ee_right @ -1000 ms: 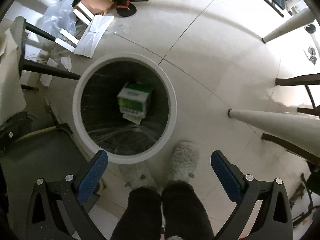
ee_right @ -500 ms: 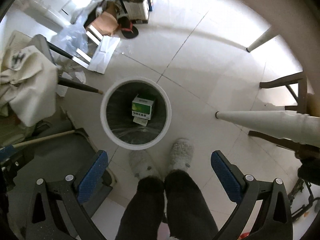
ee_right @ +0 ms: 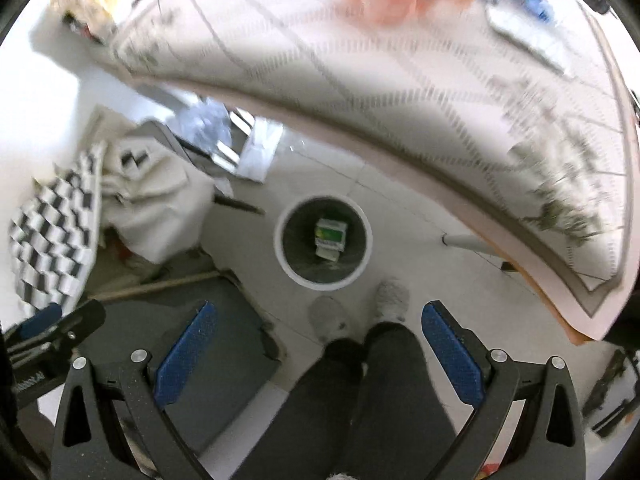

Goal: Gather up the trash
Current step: 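Grasp the orange snack bag with the left tool while the right tool grasps the foil blister pack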

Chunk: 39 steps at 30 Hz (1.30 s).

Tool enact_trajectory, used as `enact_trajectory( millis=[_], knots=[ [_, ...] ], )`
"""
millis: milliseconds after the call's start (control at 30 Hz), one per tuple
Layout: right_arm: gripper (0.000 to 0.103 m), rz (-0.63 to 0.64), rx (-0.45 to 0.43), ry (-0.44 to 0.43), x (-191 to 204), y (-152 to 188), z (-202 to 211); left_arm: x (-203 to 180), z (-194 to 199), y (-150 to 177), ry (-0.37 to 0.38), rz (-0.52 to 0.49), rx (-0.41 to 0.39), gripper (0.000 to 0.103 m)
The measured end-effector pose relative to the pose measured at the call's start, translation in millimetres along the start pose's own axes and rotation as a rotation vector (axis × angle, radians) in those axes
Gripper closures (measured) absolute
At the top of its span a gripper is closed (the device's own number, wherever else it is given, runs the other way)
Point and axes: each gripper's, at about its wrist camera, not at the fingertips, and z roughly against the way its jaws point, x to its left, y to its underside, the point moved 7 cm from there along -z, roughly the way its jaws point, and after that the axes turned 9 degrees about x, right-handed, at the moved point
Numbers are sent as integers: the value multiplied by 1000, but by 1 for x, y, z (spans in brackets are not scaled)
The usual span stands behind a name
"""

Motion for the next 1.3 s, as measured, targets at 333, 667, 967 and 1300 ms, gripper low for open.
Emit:
enact_trajectory(
  millis=[333, 667, 967, 1300],
  knots=[
    [0, -238, -99, -38, -107, -86, 85, -109, 51, -85, 45, -48, -85, 1],
    [0, -98, 54, 84, -215, -196, 59, -231, -1, -180, 193, -7, 94, 2],
    [0, 544, 229, 453, -196, -245, 0, -266, -31, -203, 105, -26, 97, 65],
    [29, 519, 270, 307, -196, -265, -7, -264, -15, -189, 21, -26, 40, 74]
  ],
)
